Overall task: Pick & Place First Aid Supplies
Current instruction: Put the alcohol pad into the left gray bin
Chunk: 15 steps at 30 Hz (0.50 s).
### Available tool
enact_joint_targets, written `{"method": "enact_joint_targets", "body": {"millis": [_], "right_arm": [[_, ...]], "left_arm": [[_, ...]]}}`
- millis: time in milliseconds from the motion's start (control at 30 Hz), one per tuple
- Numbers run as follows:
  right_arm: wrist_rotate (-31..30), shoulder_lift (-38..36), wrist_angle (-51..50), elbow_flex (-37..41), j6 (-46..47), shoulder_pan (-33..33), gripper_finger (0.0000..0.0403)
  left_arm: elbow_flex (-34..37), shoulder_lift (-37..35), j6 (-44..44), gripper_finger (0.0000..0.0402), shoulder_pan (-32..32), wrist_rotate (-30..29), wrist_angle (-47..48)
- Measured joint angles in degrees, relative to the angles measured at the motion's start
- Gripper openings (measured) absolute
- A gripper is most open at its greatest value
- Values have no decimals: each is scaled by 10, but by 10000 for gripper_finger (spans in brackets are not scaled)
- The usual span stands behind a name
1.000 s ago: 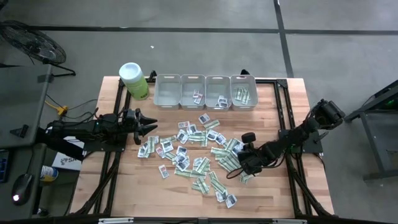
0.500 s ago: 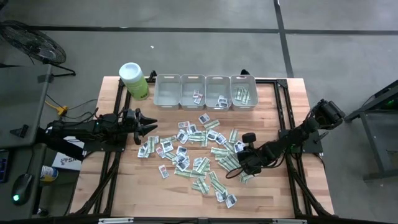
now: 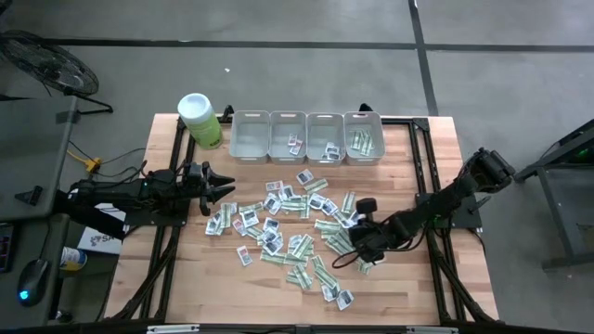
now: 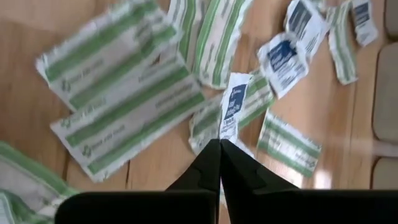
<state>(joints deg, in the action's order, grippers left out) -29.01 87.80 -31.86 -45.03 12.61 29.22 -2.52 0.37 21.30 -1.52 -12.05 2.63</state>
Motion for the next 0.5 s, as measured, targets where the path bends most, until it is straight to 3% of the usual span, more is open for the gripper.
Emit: {"method": "enact_joint_targets", "body": {"millis": [200,500], "right_arm": [[-8,0,33,-22,-42,-23,0],[-2,0,169,-26,-137,-91,0]], "left_arm": [[0,0,0,150,0,0,0],[0,0,0,150,0,0,0]]}}
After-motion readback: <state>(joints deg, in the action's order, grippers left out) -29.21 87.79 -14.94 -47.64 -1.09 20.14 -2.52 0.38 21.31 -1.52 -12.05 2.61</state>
